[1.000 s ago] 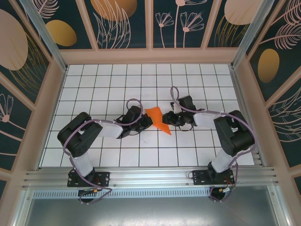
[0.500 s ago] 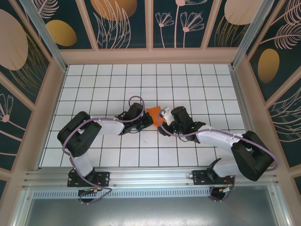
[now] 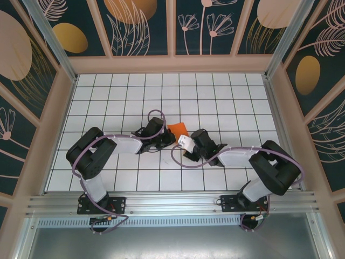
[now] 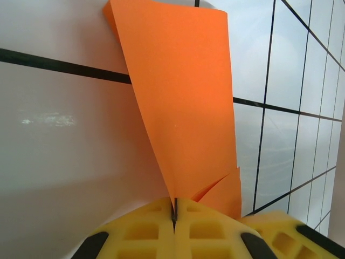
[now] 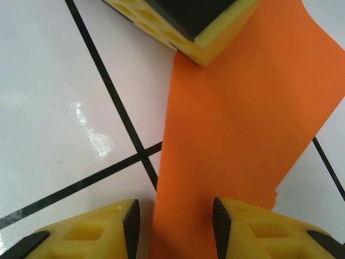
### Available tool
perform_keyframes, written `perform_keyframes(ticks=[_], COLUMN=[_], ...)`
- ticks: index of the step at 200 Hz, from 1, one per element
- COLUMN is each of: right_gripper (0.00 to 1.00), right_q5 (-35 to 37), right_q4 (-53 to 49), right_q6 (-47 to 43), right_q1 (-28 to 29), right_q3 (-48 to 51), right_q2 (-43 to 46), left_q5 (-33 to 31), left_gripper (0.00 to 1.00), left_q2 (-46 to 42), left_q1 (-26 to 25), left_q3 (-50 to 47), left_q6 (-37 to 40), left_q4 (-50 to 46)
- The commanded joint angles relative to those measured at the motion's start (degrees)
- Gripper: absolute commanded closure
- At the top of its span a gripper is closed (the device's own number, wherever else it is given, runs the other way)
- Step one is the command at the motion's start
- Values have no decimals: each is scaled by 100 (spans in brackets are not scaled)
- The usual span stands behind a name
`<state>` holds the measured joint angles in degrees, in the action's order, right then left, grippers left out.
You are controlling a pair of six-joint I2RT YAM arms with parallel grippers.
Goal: Fold a paper plane with a square sheet of paper (pick it up from the middle)
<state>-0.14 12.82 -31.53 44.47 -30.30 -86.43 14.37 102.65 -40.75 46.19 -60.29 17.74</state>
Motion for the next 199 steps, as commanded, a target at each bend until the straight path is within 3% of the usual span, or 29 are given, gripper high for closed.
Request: perform_keyframes(ticks=[1, 67, 128, 154, 165, 199], right_gripper=[57, 71, 91, 96, 99, 100], right_q5=[428, 653, 621, 531, 442, 152], right_q4=[511, 814, 733, 537, 440, 26], right_q6=[-335, -562, -570, -448, -340, 164], right_q1=[36, 148, 178, 167, 161, 175], right_q3=[-94, 25, -34, -189, -275, -735], right_q2=[-168, -400, -438, -440, -411, -473], left_q5=[145, 242, 157, 62, 3, -325], left_gripper=[98, 98, 93, 84, 73, 54], left_q2=[77, 124, 10, -112, -184, -728], left_q1=[50, 70, 76, 95, 120, 240], left_q3=[78, 109, 74, 57, 22, -253], left_q6=[-112, -114, -145, -149, -163, -237], left_q4=[97, 72, 49, 37, 36, 44])
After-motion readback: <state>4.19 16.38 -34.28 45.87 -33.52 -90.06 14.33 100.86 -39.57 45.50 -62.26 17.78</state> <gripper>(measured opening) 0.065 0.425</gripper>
